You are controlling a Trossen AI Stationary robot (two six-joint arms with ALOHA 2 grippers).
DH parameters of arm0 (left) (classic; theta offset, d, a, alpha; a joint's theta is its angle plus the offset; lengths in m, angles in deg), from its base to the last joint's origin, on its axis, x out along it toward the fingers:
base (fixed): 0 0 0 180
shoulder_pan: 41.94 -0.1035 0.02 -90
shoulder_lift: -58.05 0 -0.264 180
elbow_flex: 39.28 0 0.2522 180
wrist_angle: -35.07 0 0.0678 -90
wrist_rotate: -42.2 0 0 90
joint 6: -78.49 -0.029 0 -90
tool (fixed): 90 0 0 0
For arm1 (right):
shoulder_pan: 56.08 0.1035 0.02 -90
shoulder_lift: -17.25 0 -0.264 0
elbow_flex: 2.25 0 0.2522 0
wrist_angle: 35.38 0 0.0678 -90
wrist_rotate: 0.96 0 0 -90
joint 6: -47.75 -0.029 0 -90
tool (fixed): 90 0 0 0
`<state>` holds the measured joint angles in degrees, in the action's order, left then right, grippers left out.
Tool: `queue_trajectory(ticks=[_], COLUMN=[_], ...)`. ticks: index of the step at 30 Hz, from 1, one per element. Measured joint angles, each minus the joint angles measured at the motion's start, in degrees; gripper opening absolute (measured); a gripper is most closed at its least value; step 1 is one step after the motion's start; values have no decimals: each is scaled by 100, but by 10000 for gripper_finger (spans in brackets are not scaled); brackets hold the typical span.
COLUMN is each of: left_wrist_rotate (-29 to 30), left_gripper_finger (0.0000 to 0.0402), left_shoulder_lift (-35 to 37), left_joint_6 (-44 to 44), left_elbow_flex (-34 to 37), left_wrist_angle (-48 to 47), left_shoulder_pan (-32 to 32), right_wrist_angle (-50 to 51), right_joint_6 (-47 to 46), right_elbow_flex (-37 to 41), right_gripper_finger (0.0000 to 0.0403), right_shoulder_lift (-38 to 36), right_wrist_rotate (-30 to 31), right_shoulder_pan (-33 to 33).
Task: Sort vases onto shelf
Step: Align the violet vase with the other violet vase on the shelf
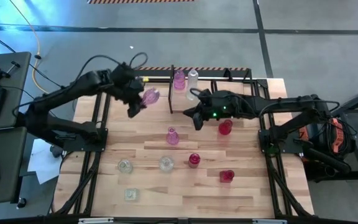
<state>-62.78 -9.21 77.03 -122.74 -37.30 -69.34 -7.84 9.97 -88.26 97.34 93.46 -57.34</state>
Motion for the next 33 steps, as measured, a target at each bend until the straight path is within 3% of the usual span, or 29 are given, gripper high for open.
queue_trajectory(ticks=[5, 11, 16, 25, 33], left_wrist_rotate=[-28, -1049, -1251, -1340, -1102], left_gripper_finger=[112, 112, 112, 113, 113], left_shoulder_lift=[53, -184, -231, -234, -234], left_joint_6=[-85, -271, -466, -482, -42], left_elbow_flex=[600, 975, 1088, 1094, 1094], left_wrist_angle=[-469, -476, -530, -305, -169], left_shoulder_pan=[180, 295, 378, 581, 625], right_wrist_angle=[-806, -2044, -2525, -2440, -890], right_joint_6=[-143, -431, -731, -841, 82], right_elbow_flex=[0, 0, 0, 0, 0], right_gripper_finger=[0, 0, 0, 0, 0], right_shoulder_lift=[245, 975, 1541, 1700, 1432], right_wrist_rotate=[-1085, -1394, -1435, -1399, -1359], right_shoulder_pan=[-346, -441, -278, -187, -212])
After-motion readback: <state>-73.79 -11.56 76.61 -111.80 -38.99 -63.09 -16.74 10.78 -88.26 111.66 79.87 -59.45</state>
